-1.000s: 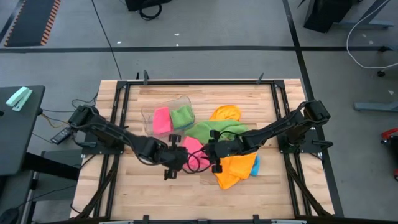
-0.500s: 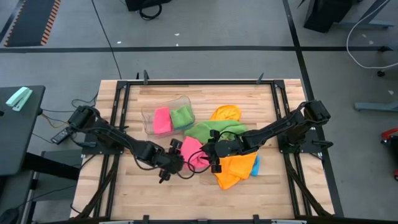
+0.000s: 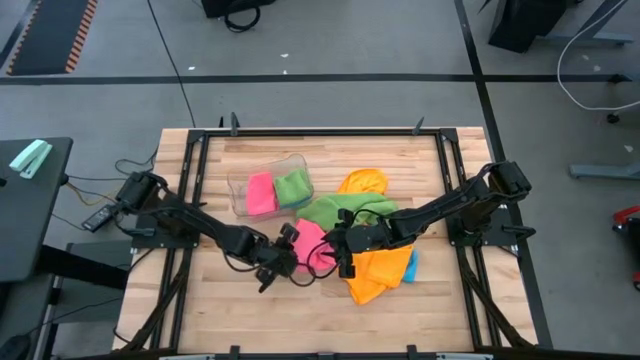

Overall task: Fold microfiber towels
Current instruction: Fold the pink microfiber towel

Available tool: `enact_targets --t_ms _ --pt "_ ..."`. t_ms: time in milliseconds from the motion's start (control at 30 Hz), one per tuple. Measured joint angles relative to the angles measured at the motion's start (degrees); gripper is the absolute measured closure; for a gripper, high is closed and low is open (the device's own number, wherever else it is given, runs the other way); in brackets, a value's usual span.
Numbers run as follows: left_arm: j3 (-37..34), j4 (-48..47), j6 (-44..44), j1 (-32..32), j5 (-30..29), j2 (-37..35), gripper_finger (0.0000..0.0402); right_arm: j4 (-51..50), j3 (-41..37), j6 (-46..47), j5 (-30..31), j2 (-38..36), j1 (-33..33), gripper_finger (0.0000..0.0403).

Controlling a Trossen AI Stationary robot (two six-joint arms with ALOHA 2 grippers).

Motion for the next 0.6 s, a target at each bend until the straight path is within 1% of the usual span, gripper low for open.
enact_targets --t_ms 167,333,433,500,600 --pt "0.0 0.09 0.09 0.19 0.03 1.23 0.0316 0.35 0.0 -0.69 -2.86 0.0 0.01 0.0209" --pt "0.0 0.32 -2.03 0.66 -0.04 1.39 0.0355 -0.31 0.0 1.44 -3.47 0.0 -0.02 0.0209" --pt "0.02 0.39 -3.97 0.72 -1.12 1.39 0.0381 -0.53 0.0 0.87 -4.61 0.0 0.06 0.0209" --pt "0.56 0.27 -6.09 0.72 -2.63 1.39 0.0392 -0.53 0.0 -0.44 -4.28 0.0 0.51 0.0209" --pt "2.86 -0.3 -8.47 0.79 -3.47 1.39 0.0389 -0.41 0.0 -3.16 -1.21 0.0 1.7 0.0209"
